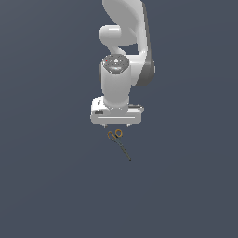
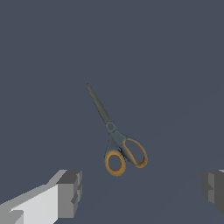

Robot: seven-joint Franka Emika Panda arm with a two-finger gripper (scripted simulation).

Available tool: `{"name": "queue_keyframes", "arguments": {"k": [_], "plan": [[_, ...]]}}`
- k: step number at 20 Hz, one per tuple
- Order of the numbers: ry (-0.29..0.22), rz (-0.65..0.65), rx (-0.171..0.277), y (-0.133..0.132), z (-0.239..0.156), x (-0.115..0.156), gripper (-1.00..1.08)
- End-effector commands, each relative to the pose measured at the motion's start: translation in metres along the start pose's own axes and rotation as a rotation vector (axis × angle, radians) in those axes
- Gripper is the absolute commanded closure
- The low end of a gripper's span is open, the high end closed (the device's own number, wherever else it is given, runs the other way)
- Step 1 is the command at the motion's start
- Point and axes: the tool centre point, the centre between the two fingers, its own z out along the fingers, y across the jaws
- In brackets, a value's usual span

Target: Pick up the object and move it to a goal position.

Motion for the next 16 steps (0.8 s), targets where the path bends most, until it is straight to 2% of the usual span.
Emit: {"name": "queue_keyframes", "arguments": {"k": [1, 9, 16], "plan": [[0.000, 0.000, 0.000, 0.000, 0.000, 0.000, -0.92], [0.016, 0.010, 0.031, -0.021, -0.002, 0.002, -0.92], [0.017, -0.001, 0.031, -0.021, 0.002, 0.003, -0.92]]}}
